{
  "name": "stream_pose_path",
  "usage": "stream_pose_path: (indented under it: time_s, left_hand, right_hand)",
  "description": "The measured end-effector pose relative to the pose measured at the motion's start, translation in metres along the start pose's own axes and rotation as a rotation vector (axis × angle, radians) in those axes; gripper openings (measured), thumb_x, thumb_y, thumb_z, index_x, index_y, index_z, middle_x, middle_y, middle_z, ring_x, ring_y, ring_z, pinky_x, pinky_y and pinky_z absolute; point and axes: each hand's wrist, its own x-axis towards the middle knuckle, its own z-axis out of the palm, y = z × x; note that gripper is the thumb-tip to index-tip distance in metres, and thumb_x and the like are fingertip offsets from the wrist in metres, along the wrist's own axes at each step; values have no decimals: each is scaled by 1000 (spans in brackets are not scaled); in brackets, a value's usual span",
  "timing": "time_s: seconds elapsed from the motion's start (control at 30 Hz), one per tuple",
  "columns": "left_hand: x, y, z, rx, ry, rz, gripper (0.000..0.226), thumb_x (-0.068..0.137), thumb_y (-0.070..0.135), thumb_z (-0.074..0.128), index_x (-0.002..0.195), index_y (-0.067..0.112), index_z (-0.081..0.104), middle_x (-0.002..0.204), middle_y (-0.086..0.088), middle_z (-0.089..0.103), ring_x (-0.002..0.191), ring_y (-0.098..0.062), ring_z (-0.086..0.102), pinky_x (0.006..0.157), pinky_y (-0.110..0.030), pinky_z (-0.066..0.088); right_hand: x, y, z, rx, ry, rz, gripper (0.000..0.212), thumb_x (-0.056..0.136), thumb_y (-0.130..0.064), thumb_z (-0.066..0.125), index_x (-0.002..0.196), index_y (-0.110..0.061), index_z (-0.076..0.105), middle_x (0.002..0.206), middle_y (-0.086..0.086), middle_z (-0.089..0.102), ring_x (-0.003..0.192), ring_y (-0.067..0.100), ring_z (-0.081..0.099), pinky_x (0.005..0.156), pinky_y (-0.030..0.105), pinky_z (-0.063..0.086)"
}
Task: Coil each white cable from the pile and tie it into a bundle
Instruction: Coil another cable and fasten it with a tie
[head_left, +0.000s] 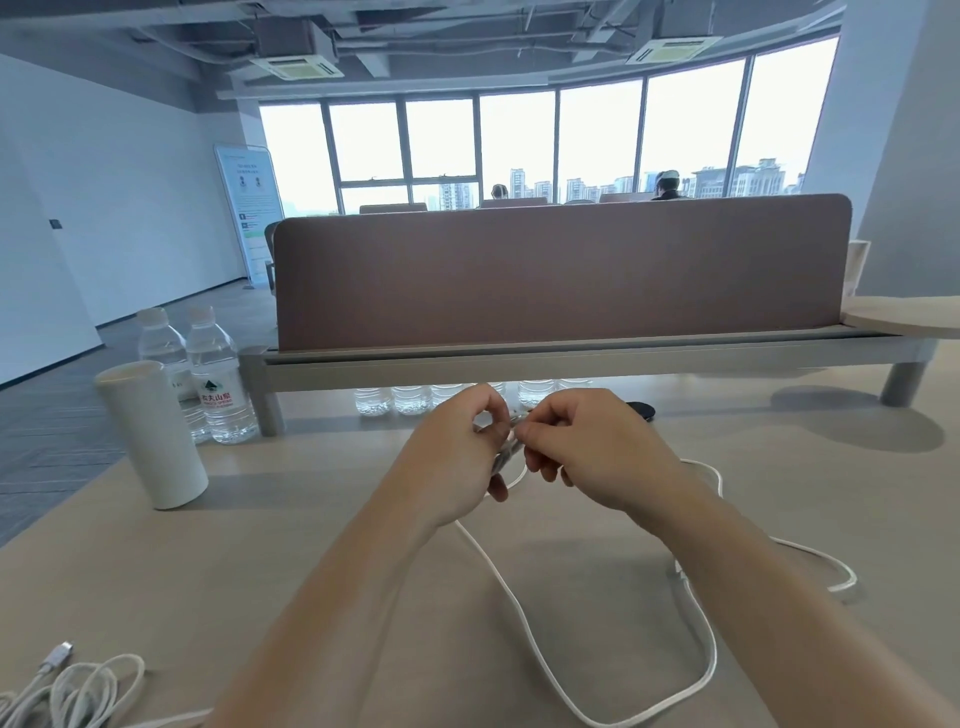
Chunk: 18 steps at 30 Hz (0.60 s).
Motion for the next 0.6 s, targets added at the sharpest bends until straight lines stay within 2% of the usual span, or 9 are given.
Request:
stream_pose_path:
  time_s: [0.07,0.13,0.23,0.27,0.3,0.33,0.4,0.5,0.6]
  left_hand:
    - [0,0,-1,-15,0,11,19,104,15,43,87,21,50,88,-15,68,62,-33,70,58,-30,38]
    - [-2,3,-1,-73,3,9,13,105,15,44,98,25,50,84,-18,66,57,-28,67,56,-29,39]
    - [-1,1,0,-175,-11,-41,29,105,17,46,128,33,40,70,-2,68,55,-17,62,51,-25,43]
    - [-1,2,0,-197,-14,-59,31,105,18,46,131,32,39,66,2,69,54,-15,60,51,-25,44]
    - [0,1,0,-214,-22,-64,25,106,18,45,128,28,44,67,3,70,55,-15,59,52,-25,43]
    - [0,2,-1,-226,-37,-69,14,106,17,44,117,20,52,72,-1,72,57,-16,58,54,-27,42]
    - [-1,3,0,-243,-58,-80,24,106,13,43,94,9,63,82,-7,71,62,-19,54,58,-30,39]
    - [-3,5,1,-298,-51,-113,30,105,11,43,86,7,65,78,-6,64,61,-19,49,56,-29,37]
    - [-3,7,2,-303,-29,-131,34,106,16,42,78,14,61,77,-6,56,62,-20,45,56,-29,34]
  right_hand:
    - [0,3,2,73,2,15,22,93,-17,62,74,-7,68,59,0,65,53,12,51,59,33,44]
    - [0,5,4,181,9,42,17,92,-12,63,79,-2,67,58,4,60,56,18,46,59,36,39]
    - [1,5,4,304,0,88,15,91,-4,61,77,-1,64,57,4,58,55,19,44,57,33,36]
    - [1,4,4,337,-3,99,17,91,-1,59,74,-4,63,56,3,58,55,18,44,55,31,36]
    - [2,4,4,360,-5,105,20,90,0,57,72,-7,62,55,2,58,55,18,44,54,29,35]
    - [2,3,4,373,-4,106,21,89,1,55,71,-8,60,54,1,58,55,18,44,53,28,34]
    - [3,3,4,385,5,106,20,88,0,53,70,-8,58,55,2,57,55,18,42,52,27,33]
    - [3,3,5,404,17,97,21,86,-3,52,67,-9,58,58,7,57,58,21,44,56,30,34]
    - [3,3,5,432,17,54,22,88,-1,51,69,-9,60,62,8,62,58,19,48,56,31,38]
